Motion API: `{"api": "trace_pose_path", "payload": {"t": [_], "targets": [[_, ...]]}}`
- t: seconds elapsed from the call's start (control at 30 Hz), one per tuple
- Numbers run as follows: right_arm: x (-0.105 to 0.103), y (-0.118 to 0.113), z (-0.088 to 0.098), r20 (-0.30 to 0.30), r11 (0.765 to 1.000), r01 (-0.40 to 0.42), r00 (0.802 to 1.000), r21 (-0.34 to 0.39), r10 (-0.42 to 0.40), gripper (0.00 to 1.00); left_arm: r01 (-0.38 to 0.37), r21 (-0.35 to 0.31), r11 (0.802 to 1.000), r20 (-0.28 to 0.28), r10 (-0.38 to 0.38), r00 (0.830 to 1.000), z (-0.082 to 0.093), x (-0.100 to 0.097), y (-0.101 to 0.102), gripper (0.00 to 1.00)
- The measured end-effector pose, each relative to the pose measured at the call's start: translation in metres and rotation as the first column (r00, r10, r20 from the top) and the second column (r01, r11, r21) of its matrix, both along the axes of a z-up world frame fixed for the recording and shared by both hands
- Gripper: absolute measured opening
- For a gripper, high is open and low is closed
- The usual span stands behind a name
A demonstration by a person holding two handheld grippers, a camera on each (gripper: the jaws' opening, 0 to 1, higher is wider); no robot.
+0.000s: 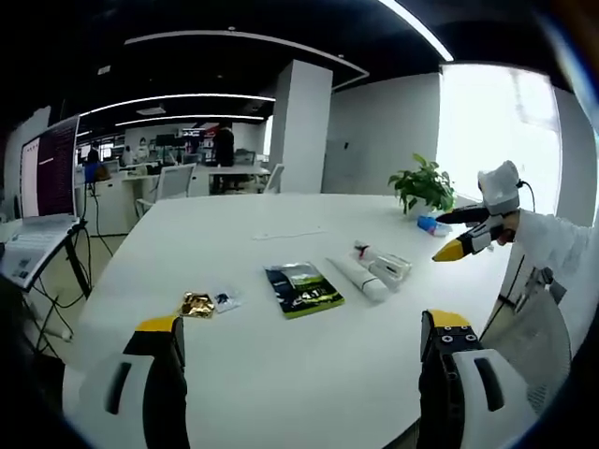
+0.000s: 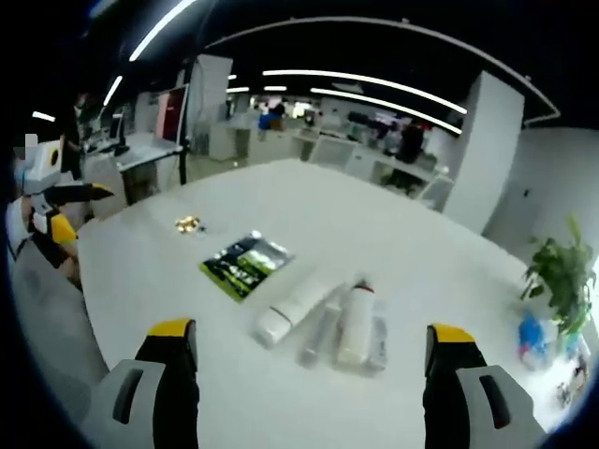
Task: Arrange the skincare products in the storage area until every visible bottle or jar stands upright without overlapping.
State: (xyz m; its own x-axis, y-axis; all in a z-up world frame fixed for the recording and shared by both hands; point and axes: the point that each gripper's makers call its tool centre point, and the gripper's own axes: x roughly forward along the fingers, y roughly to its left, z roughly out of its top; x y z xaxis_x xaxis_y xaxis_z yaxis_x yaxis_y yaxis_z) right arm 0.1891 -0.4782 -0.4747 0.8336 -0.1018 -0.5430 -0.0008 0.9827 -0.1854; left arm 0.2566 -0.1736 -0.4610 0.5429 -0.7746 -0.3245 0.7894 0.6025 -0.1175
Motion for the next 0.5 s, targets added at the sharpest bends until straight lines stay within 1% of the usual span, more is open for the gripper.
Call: {"api": "trace_pose_path", "payload": {"t": [0.07,0.17,0.33,0.43,0.5], "targets": [[0.005,-0.001,-0.005,-0.019,1.0,-0.012,1.0,-0.007,0.012,1.0,-0.001,-0.001,1.0,-0.007,0.001,1.0,-0.002,0.0,-0.001,0.99],[0.011,-0.002,-0.008,-0.025,1.0,-0.016,1.0,-0.004,0.016,0.99,-0.001,0.006,1.0,-0.012,0.001,1.0,-0.007,0.0,-0.002,0.99],[0.024,-0.012,-0.015,-0.047,1.0,-0.022,0.999,-0.011,0.022,0.99,0.001,0.009,1.0,-0.027,-0.001,1.0,-0.012,0.004,-0.003,0.99],[0.03,-0.02,-0.018,-0.054,1.0,-0.017,0.998,-0.008,0.017,0.97,-0.005,0.014,1.0,-0.032,0.005,0.999,-0.016,0.004,-0.001,0.98],[0.033,-0.026,-0.017,-0.044,1.0,-0.015,0.999,-0.007,0.014,0.93,-0.005,0.016,1.0,-0.033,0.006,0.999,-0.017,0.006,-0.002,0.98]]}}
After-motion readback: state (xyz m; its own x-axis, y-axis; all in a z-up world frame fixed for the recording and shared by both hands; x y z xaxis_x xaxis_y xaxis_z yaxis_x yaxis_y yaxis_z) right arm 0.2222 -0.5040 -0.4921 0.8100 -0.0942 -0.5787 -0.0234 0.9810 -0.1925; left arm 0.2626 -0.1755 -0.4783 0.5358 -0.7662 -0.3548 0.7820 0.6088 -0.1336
